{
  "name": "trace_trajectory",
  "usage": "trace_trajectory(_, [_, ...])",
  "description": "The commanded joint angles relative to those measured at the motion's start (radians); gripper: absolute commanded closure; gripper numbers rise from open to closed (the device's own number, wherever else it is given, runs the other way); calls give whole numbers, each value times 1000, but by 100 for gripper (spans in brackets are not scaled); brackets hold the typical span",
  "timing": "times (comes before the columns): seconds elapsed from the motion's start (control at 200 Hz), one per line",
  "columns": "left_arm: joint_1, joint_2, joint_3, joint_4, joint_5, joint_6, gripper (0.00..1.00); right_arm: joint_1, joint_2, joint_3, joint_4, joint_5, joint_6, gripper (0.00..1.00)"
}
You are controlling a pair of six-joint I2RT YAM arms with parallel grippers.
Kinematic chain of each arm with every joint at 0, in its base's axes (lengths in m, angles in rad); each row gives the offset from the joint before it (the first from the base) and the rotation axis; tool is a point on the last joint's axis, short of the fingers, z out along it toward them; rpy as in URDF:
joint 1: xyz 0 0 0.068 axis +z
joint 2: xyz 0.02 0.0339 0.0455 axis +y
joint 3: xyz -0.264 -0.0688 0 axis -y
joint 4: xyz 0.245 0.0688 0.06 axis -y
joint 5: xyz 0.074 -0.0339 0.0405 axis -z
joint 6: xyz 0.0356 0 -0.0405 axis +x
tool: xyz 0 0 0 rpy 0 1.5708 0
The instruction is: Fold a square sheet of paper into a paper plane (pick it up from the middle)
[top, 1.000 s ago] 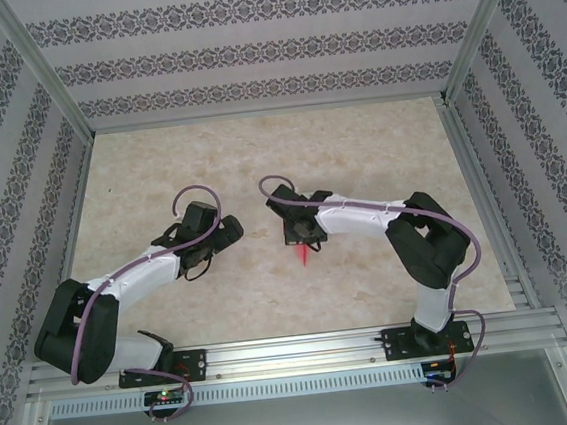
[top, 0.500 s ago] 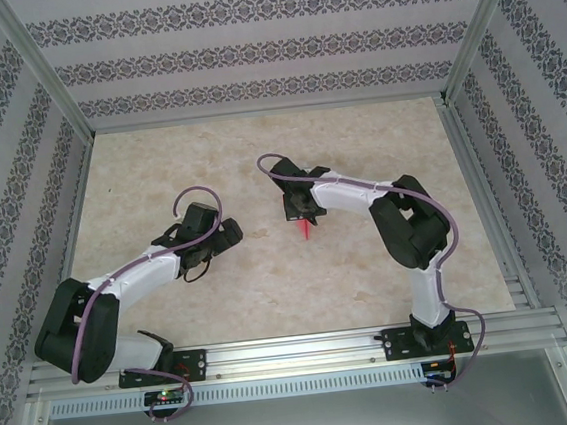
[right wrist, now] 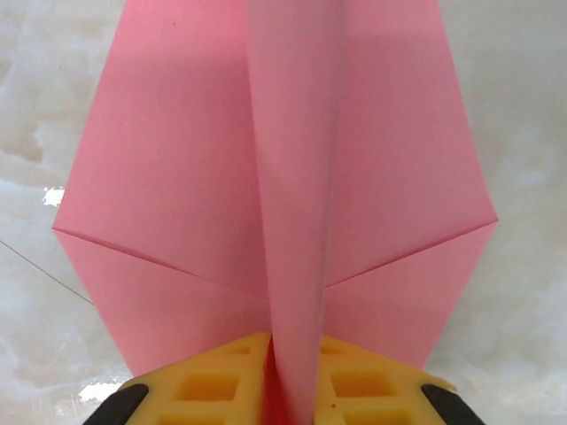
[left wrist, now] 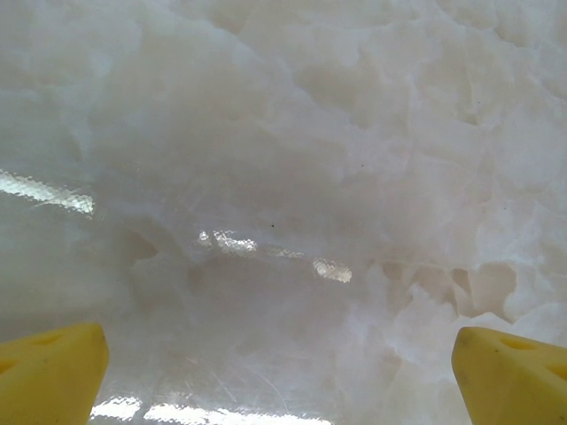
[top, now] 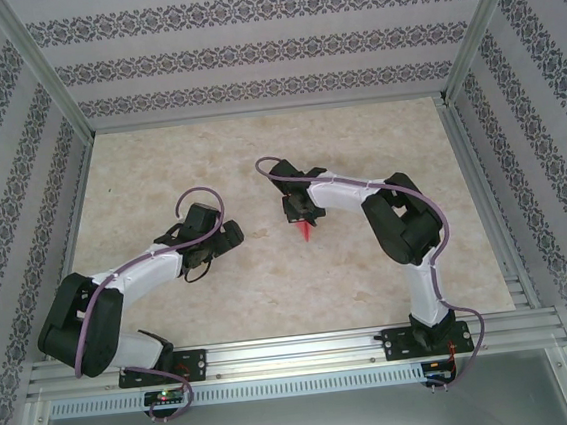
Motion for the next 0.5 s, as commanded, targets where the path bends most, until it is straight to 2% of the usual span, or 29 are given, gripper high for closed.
trace_trajectory(0.0, [17, -4, 35, -36, 5, 24, 0, -10, 17, 18, -12, -15, 25, 83])
trace_trajectory(0.075, [16, -14, 46, -52, 0, 31, 0, -9, -28, 34, -30, -10, 26, 81])
trace_trajectory(0.17, [17, -33, 73, -90, -21, 42, 0, -8, -112, 57, -55, -2, 32, 73])
trace_trajectory(0.355, [21, -103, 135, -188, -121, 88, 0, -12, -324, 26, -58, 36, 37, 37])
trace_trajectory(0.495, [53, -161, 190, -258, -228, 160, 0, -56, -500, -63, -44, 96, 26, 19])
